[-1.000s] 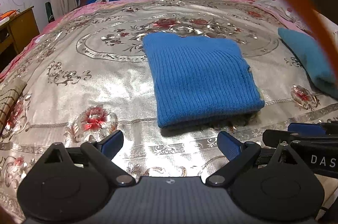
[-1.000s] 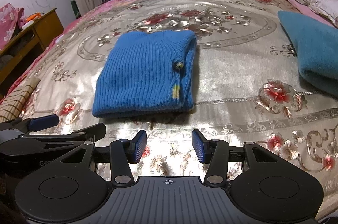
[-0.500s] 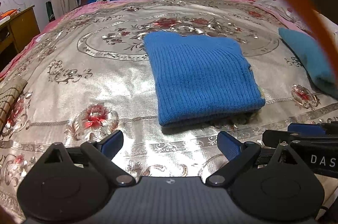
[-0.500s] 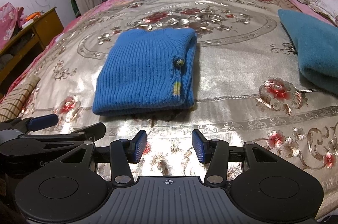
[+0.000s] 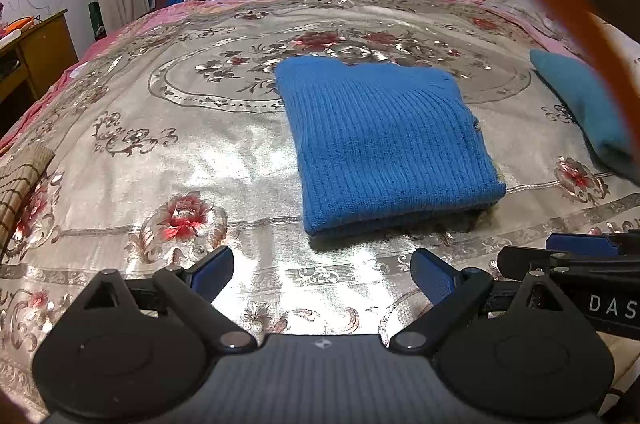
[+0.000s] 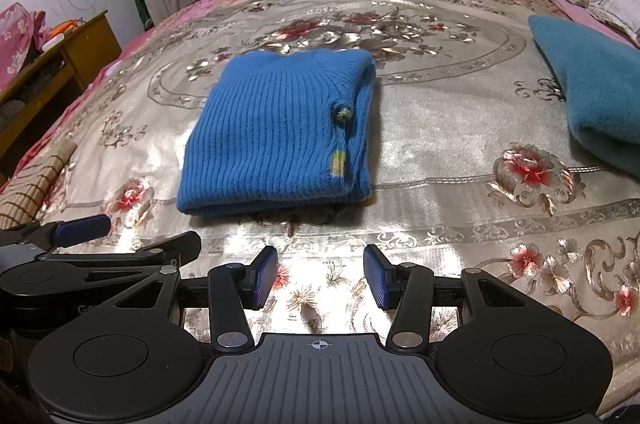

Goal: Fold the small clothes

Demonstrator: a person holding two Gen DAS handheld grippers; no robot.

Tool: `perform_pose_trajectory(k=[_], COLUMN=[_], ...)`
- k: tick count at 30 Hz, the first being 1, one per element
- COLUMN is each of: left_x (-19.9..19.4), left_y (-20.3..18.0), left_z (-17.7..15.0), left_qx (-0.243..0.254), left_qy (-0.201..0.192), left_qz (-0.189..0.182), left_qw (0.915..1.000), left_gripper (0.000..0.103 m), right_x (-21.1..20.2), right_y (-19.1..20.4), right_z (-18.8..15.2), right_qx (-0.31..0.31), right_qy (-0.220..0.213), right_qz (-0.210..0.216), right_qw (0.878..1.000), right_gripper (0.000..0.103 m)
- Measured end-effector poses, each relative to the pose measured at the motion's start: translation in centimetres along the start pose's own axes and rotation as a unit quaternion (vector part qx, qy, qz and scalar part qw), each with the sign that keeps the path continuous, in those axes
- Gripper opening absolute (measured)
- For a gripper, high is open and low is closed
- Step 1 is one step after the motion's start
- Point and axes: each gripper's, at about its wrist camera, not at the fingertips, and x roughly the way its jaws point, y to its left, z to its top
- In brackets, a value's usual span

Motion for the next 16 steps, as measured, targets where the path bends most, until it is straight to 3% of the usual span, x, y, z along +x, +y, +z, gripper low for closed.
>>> perform_pose_trajectory(k=[16], left_x=[-0.03], left_y=[0.1], left_z=[0.07], left_qx=[0.0], left_qy=[0.004], left_qz=[0.001], left_qw=[1.0], left_gripper=[0.1], right_x=[-0.01], right_y=[0.06], right_z=[-0.01], right_qx=[0.0], right_qy=[0.0], right_qz=[0.0], right_qw=[1.0], right_gripper=[0.047])
